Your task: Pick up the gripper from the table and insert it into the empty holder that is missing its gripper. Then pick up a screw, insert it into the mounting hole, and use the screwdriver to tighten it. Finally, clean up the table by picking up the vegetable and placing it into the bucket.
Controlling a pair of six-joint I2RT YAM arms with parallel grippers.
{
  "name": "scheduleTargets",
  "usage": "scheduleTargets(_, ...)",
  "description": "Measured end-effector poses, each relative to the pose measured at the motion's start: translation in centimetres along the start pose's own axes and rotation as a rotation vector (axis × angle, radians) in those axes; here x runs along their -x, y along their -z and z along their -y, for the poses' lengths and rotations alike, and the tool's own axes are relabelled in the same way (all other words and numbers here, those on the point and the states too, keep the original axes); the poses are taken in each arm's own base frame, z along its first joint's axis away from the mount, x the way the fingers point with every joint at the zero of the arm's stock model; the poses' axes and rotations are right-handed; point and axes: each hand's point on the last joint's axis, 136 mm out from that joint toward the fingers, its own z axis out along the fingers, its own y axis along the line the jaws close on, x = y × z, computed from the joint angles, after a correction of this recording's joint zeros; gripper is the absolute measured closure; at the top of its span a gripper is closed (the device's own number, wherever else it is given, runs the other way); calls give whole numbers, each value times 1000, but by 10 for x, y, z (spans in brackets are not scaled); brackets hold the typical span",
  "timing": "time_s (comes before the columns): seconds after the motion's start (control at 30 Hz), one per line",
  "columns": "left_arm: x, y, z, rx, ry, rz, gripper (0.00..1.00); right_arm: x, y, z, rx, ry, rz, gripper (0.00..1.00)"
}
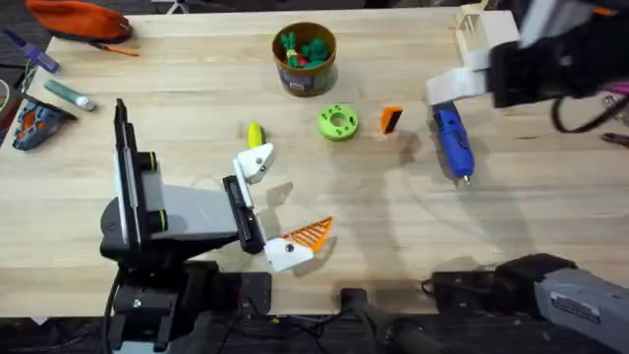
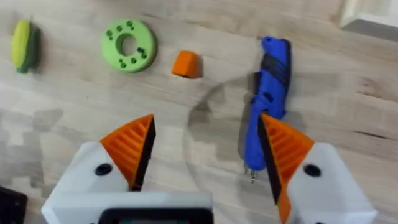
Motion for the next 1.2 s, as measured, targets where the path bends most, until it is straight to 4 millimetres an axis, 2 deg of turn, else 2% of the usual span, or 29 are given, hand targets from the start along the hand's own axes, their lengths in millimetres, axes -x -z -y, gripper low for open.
scheduleTargets(0.2,0,0,0,0,0,0,15,-9,-21,-24,-9,39,-107,73)
scheduleTargets(0.33,0,0,0,0,0,0,15,-15,-31,-23,-35,27,-206,73)
scheduleTargets(0.53,0,0,0,0,0,0,15,0,-39,-27,-57,4,-289,71)
scheduleTargets(0.77,0,0,0,0,0,0,16,3,-57,-29,-79,-55,-345,63)
scheduleTargets(1.2,0,0,0,0,0,0,15,2,-84,-31,-84,-36,-389,42)
